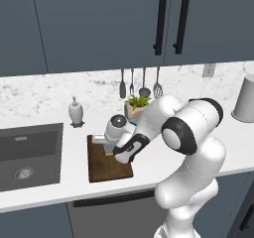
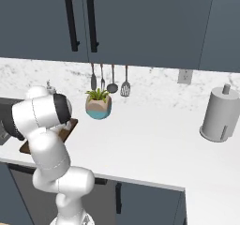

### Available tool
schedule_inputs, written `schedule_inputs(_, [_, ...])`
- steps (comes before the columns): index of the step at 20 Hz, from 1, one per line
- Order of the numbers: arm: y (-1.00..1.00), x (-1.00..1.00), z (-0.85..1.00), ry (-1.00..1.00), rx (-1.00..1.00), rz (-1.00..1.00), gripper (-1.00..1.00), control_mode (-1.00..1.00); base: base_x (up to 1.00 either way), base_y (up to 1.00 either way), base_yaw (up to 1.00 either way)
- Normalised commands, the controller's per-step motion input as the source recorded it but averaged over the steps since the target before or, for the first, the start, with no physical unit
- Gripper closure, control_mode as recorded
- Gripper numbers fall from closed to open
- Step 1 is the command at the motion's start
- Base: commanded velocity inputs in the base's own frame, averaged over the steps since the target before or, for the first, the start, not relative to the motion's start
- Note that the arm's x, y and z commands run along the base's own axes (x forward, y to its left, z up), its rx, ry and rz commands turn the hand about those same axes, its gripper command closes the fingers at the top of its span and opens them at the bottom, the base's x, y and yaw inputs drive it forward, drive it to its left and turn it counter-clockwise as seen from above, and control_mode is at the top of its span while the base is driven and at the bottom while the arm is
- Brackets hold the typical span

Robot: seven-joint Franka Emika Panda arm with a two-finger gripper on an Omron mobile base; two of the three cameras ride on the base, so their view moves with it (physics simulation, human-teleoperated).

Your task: Pick up the sponge from the counter and clean the cutting board by briefly scrubbing or pressing down on the cutting board. Once finished, release the sponge.

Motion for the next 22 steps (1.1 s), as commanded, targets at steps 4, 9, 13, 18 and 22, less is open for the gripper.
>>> schedule_inputs(4, [0.01,-0.97,-0.24,0.0,0.0,0.18,1.0,-1.0,0.0,0.0,0.0])
schedule_inputs(9, [0.0,-0.95,-0.3,0.0,0.0,0.18,1.0,-1.0,0.0,0.0,0.0])
schedule_inputs(13, [0.08,-0.56,-0.29,0.0,0.05,0.07,1.0,-1.0,0.0,0.0,0.0])
schedule_inputs(18, [0.3,-0.21,-0.33,-0.02,0.18,-0.14,1.0,-1.0,0.0,0.0,0.0])
schedule_inputs(22, [0.66,-0.07,-0.47,-0.07,0.08,-0.16,1.0,-1.0,0.0,0.0,0.0])
